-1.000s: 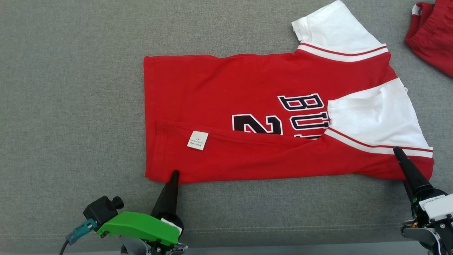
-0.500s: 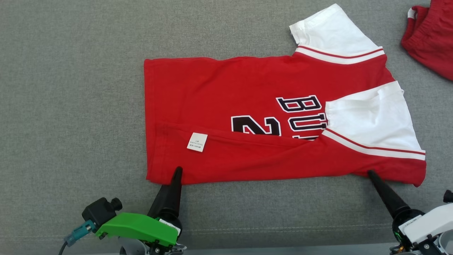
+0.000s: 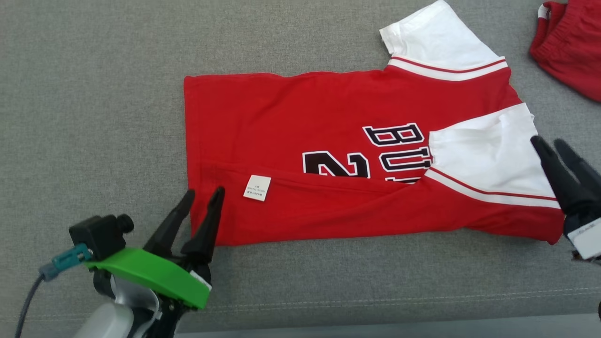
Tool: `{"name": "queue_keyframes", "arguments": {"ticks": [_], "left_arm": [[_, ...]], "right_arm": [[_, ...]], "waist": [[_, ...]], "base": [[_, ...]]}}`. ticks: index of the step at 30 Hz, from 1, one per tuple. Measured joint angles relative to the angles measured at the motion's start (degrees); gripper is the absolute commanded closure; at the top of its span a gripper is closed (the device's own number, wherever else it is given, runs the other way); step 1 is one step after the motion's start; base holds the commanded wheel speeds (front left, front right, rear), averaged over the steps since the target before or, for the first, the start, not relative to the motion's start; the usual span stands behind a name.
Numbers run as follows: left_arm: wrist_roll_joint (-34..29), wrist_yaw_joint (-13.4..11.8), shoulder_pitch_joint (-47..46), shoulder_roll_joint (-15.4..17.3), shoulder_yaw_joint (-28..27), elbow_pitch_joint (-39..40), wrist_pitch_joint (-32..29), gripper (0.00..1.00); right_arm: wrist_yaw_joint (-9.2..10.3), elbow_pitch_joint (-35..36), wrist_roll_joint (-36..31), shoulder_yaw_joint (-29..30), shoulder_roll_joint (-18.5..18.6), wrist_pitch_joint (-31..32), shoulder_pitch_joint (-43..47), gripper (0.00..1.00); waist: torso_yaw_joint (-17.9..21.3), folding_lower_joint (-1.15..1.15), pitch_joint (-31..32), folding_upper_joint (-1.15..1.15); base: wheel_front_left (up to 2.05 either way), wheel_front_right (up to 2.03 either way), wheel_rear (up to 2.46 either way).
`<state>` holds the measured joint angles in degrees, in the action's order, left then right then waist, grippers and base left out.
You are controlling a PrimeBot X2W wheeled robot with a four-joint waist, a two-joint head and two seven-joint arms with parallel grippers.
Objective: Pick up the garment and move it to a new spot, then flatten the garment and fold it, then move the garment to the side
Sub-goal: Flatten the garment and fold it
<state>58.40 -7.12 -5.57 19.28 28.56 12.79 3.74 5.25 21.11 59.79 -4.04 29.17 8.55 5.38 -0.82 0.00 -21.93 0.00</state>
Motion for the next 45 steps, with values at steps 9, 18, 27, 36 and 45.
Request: {"name": "queue_keyframes", "arguments": {"ticks": [9,18,27,36,45], "left_arm": [[-1.77,0.62,-12.5,4.97,0.08,0.57,-8.86,0.0],[1.46,3.31,-23.64,6.23,0.66,-3.35,-17.51,0.0],[0.85,6.09,-31.74,5.73,1.24,-9.46,-20.7,0.0],[0.44,7.83,-36.73,5.63,-0.09,-14.13,-20.76,0.0],[1.43,10.72,-39.22,3.0,1.54,-16.26,-21.35,0.0]], "right_arm": [[1.43,-1.93,-4.6,-0.32,4.59,4.39,-12.84,0.0],[1.91,-8.4,-8.58,-1.65,7.11,10.23,-26.09,0.0],[1.92,-12.9,-11.05,-4.01,7.17,13.73,-34.26,0.0],[1.92,-16.96,-11.92,-5.86,5.72,14.77,-36.9,0.0],[1.92,-19.74,-12.49,-6.01,5.2,15.05,-38.89,0.0]], "waist": [[-0.65,0.0,-3.93,0.0],[-1.85,0.0,-9.95,0.0],[-3.13,0.0,-15.66,0.0],[-3.5,0.0,-18.4,0.0],[-3.16,0.0,-18.54,0.0]], "base": [[0.0,0.0,0.0],[0.0,0.0,0.0],[0.0,0.0,0.0],[0.0,0.0,0.0],[0.0,0.0,0.0]]}}
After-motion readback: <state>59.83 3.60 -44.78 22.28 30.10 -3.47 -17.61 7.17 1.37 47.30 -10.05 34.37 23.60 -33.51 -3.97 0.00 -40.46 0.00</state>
